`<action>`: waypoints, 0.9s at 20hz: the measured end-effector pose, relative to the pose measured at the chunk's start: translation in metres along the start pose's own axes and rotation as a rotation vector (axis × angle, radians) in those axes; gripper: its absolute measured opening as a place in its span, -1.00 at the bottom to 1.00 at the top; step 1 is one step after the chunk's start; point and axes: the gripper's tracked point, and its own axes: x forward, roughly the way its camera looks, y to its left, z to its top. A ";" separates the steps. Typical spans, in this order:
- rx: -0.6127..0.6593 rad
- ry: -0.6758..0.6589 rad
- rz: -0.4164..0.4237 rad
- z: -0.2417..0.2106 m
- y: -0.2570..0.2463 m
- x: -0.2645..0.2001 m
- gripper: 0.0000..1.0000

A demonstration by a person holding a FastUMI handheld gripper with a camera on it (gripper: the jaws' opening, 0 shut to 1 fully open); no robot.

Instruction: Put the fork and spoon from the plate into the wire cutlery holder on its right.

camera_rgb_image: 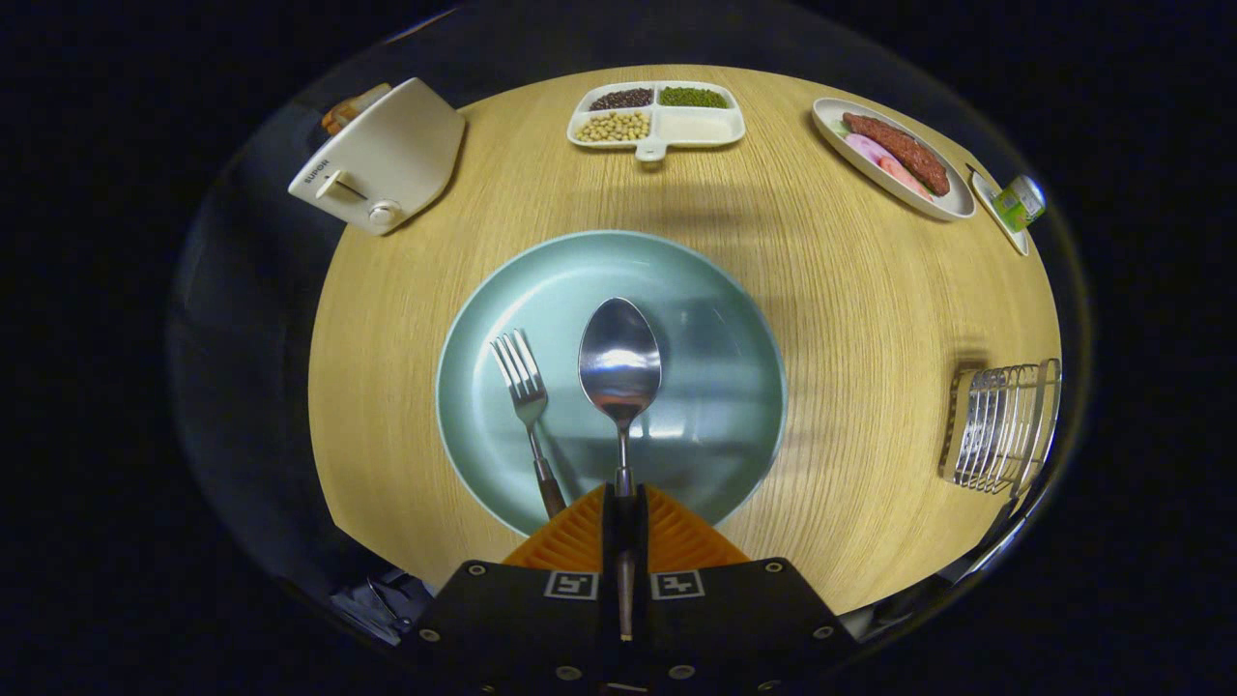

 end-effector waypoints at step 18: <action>-0.016 -0.065 -0.167 -0.029 -0.196 -0.147 -0.94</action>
